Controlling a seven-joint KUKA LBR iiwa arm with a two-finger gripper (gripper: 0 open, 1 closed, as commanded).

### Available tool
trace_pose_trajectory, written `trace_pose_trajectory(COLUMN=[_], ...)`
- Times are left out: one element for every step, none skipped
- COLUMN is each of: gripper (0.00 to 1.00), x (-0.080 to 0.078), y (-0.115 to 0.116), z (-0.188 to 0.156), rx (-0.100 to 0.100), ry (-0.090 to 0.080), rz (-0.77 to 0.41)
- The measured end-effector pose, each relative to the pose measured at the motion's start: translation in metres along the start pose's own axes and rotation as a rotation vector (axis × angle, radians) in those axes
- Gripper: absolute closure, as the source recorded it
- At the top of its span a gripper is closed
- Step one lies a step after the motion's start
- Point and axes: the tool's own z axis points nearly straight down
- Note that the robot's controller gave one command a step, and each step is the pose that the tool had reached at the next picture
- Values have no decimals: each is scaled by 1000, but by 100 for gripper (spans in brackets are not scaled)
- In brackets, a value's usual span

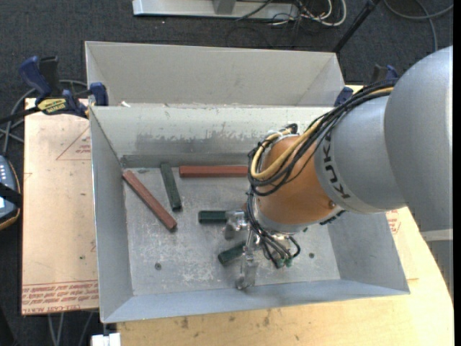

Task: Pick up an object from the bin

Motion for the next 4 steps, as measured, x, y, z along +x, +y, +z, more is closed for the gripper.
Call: trace_pose_trajectory(gripper=[100,0,100,100], x=[-1,-1,-2,-9], y=[1,1,1,-20], z=[-2,-2,-3,-184], rx=[-1,-1,-2,2], ry=[-5,-5,-5,-14], rz=[-1,-1,-1,-395])
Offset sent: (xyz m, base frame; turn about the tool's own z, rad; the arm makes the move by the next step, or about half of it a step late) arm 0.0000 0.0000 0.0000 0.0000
